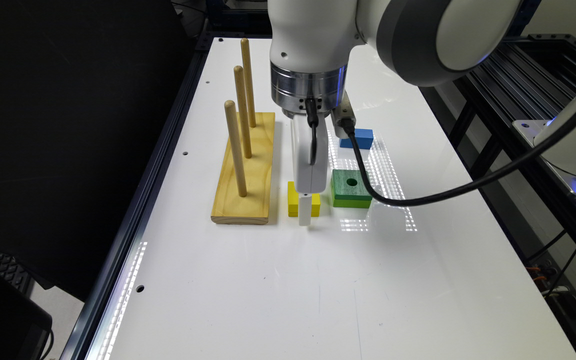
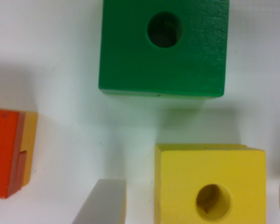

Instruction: Pick up yellow block.

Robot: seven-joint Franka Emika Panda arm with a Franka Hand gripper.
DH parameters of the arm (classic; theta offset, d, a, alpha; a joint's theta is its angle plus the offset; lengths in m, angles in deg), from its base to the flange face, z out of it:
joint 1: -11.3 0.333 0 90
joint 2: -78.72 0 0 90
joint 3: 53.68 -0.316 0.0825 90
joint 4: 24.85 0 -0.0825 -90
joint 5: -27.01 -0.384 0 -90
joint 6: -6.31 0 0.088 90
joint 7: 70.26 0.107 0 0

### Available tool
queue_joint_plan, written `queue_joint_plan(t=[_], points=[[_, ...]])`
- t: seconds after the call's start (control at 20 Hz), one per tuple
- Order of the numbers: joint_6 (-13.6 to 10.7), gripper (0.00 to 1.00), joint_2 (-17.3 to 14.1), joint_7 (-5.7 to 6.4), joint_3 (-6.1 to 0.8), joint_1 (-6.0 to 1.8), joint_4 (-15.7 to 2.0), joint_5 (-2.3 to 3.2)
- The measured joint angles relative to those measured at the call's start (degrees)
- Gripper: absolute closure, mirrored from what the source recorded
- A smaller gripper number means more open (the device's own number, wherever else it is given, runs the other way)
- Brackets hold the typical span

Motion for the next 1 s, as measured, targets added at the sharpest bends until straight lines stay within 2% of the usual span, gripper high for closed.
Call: queue_joint_plan(t=[0.05,0.25,1.0], points=[[0.4,0.0,-0.3,0.33,0.03,0.01,-0.14,0.41],[0.52,0.0,-0.32,1.07,0.05,0.09,-0.11,1.11],[0.52,0.0,-0.31,1.15,0.06,0.06,-0.09,1.18]])
